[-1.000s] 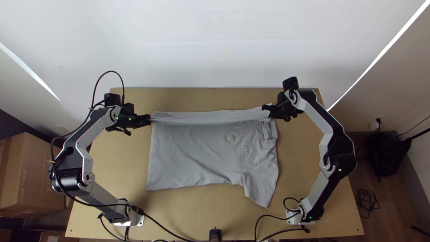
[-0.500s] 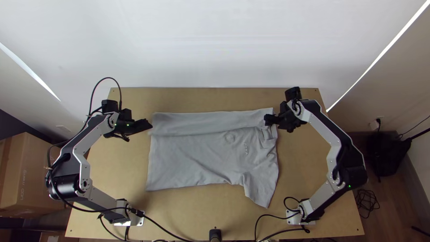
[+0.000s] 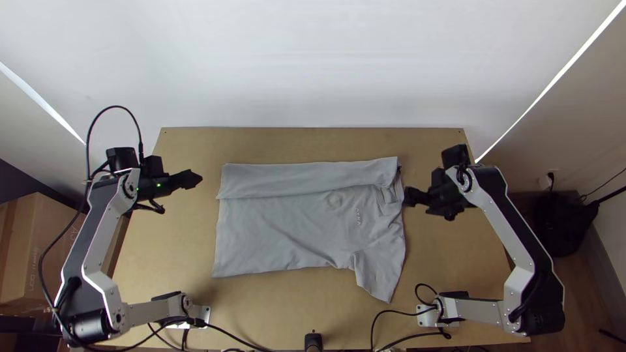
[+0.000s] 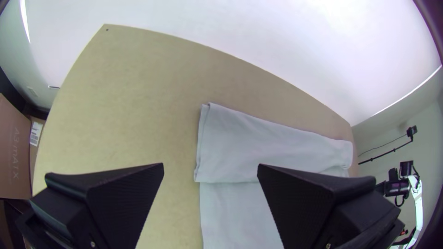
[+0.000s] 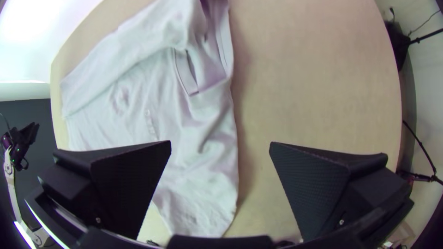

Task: Fold the t-shirt

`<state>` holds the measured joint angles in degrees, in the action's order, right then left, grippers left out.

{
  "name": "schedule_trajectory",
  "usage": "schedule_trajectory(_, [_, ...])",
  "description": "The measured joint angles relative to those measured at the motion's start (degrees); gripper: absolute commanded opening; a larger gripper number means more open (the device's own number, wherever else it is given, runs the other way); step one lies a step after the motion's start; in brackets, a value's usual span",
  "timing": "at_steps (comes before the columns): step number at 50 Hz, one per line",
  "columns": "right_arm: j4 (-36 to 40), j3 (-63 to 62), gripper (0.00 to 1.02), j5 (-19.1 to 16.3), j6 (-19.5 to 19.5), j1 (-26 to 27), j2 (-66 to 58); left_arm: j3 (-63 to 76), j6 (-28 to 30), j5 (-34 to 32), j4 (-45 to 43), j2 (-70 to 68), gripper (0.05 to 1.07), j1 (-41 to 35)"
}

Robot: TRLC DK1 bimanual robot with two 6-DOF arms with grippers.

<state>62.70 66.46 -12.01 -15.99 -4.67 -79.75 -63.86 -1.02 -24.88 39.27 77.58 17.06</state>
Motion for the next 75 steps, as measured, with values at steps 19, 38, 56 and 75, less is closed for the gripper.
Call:
schedule_trajectory(19, [2.47, -16.48, 0.62, -5.99, 2.99, 0.31, 6.99, 1.55, 0.22, -0.44, 4.15, -7.32, 1.03, -0.09])
schedule_trajectory(38, [-3.78, -22.05, 0.55, -8.13, 3.58, -0.39, 6.82, 1.95, 0.15, -0.44, 5.46, -9.75, 1.03, -0.98])
schedule_trajectory(56, [-11.72, -25.59, 0.02, -8.44, 4.33, -2.43, 1.75, 1.79, 1.29, -0.46, 12.79, -10.51, 1.02, -1.42])
schedule_trajectory(75, [-12.48, -26.6, 0.02, -8.5, 4.96, -2.64, 4.35, 5.92, 18.16, 3.21, 38.47, -12.31, 1.01, -8.24])
